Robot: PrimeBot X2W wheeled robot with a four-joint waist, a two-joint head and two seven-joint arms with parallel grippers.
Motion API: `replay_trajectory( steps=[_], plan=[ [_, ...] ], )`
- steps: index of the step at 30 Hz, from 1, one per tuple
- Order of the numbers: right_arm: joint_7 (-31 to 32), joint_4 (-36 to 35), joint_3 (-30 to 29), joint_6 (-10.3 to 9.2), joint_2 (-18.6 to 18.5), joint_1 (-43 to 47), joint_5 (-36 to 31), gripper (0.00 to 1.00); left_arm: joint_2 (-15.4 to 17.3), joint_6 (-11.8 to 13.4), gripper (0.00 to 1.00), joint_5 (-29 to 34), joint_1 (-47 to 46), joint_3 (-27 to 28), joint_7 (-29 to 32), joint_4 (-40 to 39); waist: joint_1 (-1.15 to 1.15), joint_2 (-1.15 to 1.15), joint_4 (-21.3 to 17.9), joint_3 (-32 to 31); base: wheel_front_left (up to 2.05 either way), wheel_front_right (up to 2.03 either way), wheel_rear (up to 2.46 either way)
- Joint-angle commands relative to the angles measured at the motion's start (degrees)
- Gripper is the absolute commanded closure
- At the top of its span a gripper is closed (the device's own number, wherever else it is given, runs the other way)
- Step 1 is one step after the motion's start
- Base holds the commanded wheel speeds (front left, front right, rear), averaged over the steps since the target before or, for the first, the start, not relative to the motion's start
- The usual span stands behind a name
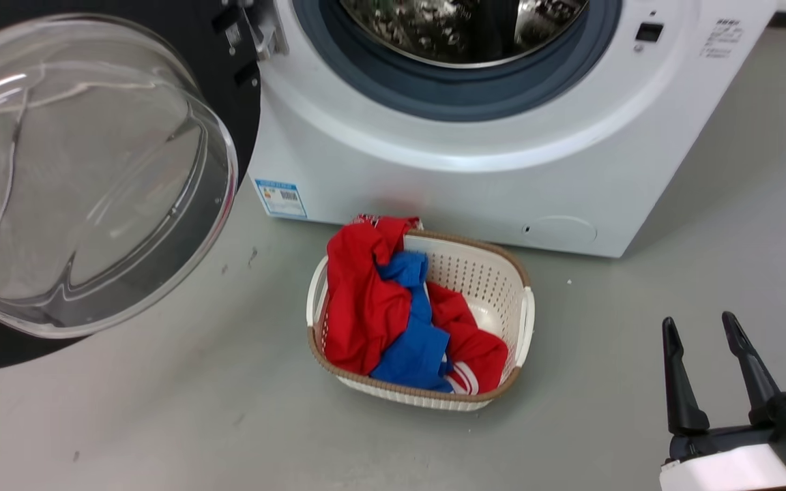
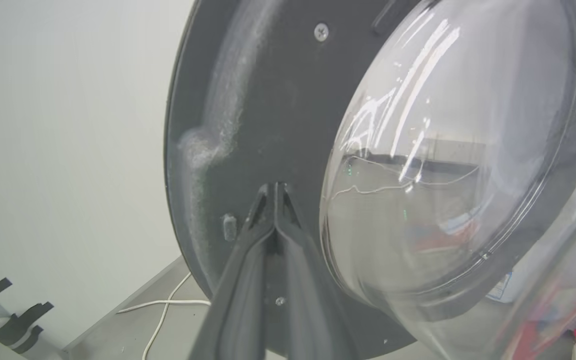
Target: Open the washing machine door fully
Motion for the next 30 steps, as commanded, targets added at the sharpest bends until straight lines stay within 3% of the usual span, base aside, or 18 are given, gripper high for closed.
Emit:
replay_trajectory(
  steps=[1, 15, 25, 26, 27, 30],
  plan=[
    [-0.10, -0.06, -0.28, -0.01, 0.10, 0.58, 0.51, 0.00, -0.86, -0.28, 1.00, 0.72, 1.45, -0.75, -0.07, -2.00, 0.00, 0.00, -0.50, -2.48, 0.00, 0.00, 0.00],
    [-0.10, -2.72, -1.31, -0.01, 0.10, 4.75, 1.84, 0.00, -11.17, -0.58, 1.00, 5.86, 11.58, -14.22, -0.06, -23.27, 0.00, 0.00, -1.47, -9.91, 0.00, 0.00, 0.00],
    [-0.10, -3.14, -2.13, 0.00, 0.10, 6.29, 3.63, 0.00, -15.60, -0.64, 0.98, 4.97, 16.52, -24.32, -0.06, -25.13, 0.00, 0.00, -2.92, -10.91, 0.00, 0.00, 0.00],
    [-0.10, -3.04, -2.15, -0.01, 0.09, 6.49, 3.71, 0.00, -15.75, -0.66, 0.71, 4.83, 17.00, -25.22, -0.06, -24.68, 0.00, 0.00, -3.11, -10.97, 0.00, 0.00, 0.00],
    [-0.10, -2.95, -2.26, -0.01, 0.09, 6.62, 3.83, 0.00, -15.86, -0.53, 0.00, 4.69, 17.03, -25.89, -0.06, -24.39, 0.00, 0.00, -3.25, -11.01, 0.00, 0.00, 0.00],
    [-0.10, -2.83, -2.20, 0.00, 0.09, 6.98, 4.08, 0.00, -16.12, -0.22, 0.00, 3.94, 17.67, -27.76, -0.06, -23.15, 0.00, 0.00, -3.71, -11.13, 0.00, 0.00, 0.00]
  ],
)
